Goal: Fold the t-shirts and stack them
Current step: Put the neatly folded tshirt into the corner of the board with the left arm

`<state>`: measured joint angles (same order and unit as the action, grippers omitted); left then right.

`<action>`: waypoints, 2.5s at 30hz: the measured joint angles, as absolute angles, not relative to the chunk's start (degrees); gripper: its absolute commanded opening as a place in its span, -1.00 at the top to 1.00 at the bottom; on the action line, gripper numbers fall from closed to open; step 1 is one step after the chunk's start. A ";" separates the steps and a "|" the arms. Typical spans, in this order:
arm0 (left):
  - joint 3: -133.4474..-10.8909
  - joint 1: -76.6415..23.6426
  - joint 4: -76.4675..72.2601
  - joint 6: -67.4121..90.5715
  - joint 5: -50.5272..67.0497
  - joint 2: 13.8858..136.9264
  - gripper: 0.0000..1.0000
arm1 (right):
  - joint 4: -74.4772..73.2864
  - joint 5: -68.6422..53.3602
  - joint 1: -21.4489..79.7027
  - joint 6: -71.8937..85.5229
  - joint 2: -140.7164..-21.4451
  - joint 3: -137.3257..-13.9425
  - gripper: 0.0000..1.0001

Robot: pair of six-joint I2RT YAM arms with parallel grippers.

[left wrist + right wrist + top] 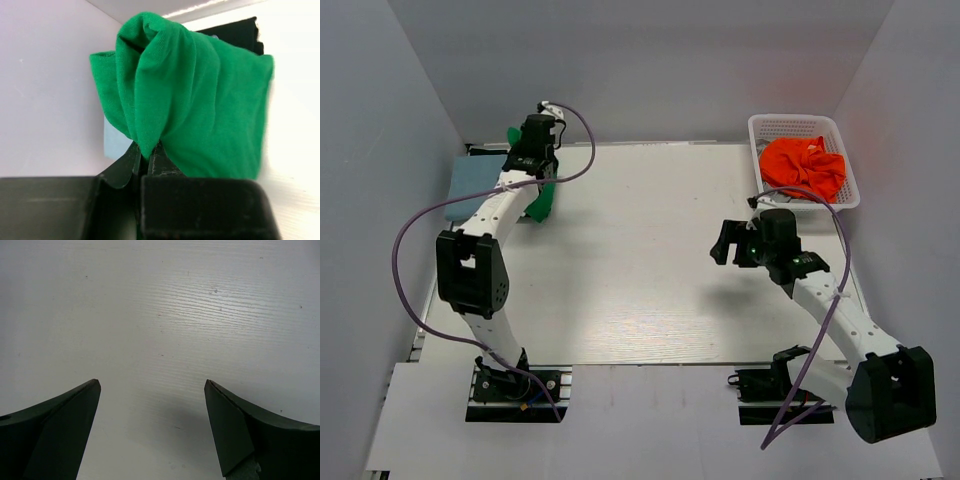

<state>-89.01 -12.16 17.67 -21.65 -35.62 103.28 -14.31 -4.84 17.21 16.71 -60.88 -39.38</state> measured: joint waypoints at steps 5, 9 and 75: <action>-92.05 -10.63 17.91 -22.50 -33.58 102.85 1.00 | -12.32 -7.44 17.21 17.87 -62.13 -39.57 -0.81; -93.95 -9.52 18.00 -22.65 -31.81 102.19 1.00 | -11.35 -9.69 17.21 18.28 -62.39 -39.66 -0.81; -30.39 -26.24 1.28 26.98 15.68 61.04 -1.00 | -10.50 -11.86 17.23 25.10 -48.88 -26.72 -0.81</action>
